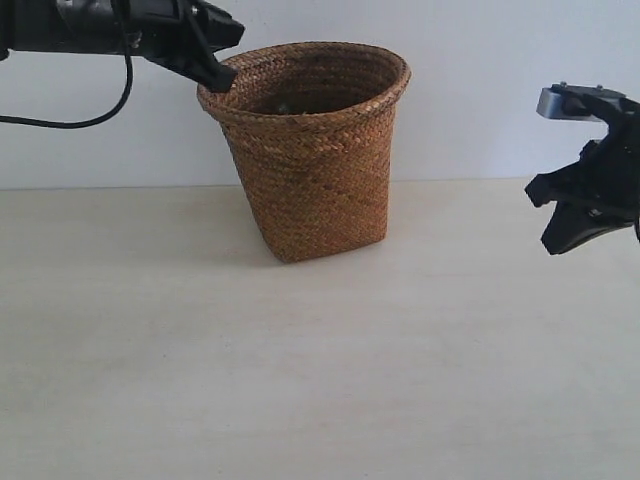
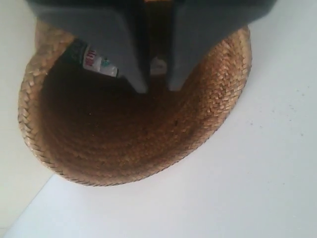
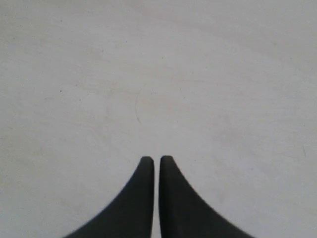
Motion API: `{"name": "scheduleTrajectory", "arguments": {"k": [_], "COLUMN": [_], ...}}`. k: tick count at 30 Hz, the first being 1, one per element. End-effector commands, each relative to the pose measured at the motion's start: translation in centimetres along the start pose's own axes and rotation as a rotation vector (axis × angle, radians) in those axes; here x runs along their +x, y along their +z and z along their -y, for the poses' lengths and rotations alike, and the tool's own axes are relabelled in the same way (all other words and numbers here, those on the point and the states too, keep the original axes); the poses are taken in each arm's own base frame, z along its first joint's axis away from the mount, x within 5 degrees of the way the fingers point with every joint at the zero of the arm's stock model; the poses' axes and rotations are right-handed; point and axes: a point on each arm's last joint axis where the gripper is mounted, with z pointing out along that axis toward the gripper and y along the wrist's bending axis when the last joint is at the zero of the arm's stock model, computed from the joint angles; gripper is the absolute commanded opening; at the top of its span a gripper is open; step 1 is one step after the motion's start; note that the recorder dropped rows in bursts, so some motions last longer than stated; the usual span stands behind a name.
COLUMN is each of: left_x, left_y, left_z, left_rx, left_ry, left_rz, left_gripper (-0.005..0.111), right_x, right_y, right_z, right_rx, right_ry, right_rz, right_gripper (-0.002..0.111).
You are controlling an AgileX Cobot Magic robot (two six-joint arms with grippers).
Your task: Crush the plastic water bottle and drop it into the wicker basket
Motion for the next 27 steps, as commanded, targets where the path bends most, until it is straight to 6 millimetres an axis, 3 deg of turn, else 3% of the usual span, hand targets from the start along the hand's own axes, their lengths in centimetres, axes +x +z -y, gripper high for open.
{"name": "scheduleTrajectory", "arguments": {"k": [1,6,11,16,19,27], "left_x": [0.0,1.0,3.3,5.4,5.5,3.4], "left_y": [-2.0,-4.0,-6.4,-9.0,-10.6,-14.7], "left_z": [0.2,-0.1,-0.3,-0.4,-0.5,-0.4], "left_rx": [0.011,0.07,0.171,0.221,0.206,0.015], "left_ry": [-0.091,-0.118,-0.147,-0.235,-0.267,-0.358], "left_rz": [-0.052,-0.184,-0.459,-0.743,-0.844,-0.722], "left_gripper": [0.005,0.005,0.005,0.004,0.004,0.004], "right_x": [-0.5,-0.2,1.2,2.8,3.6,5.4], "right_y": [-0.2,-0.4,-1.2,-2.0,-2.8,-7.1], "right_z": [-0.1,1.2,3.2,4.7,4.9,2.5], "right_rx": [0.077,0.221,0.41,0.364,0.312,0.384], "right_ry": [-0.062,-0.058,-0.026,0.103,0.18,0.127], "right_rz": [0.053,0.012,-0.135,-0.205,-0.155,0.12], "right_gripper": [0.0,0.0,0.0,0.0,0.0,0.0]}}
